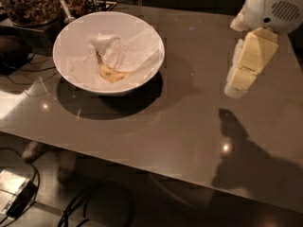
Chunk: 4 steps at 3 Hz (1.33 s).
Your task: Pick banana from white bowl
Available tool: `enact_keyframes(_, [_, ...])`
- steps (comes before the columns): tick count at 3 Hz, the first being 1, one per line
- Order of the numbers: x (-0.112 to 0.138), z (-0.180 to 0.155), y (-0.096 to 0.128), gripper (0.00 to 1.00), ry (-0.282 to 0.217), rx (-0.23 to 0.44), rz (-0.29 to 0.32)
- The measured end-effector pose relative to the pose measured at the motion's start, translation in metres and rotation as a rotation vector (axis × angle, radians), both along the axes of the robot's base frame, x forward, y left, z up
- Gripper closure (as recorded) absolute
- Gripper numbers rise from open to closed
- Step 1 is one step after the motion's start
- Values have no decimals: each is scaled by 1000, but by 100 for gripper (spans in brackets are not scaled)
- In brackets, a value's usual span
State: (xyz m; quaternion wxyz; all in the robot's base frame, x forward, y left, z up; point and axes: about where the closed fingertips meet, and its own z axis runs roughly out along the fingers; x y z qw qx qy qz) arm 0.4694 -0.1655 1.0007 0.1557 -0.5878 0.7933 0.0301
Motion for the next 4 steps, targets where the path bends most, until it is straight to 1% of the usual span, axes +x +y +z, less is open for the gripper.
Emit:
enact_keyframes(1, [31,21,47,0,-21,20,43])
enact_keyframes(2, [41,30,62,0,-62,42,60])
enact_keyframes(3, [48,26,87,0,-101,33,100])
enact_keyframes(4, [57,18,131,0,-137,14,204])
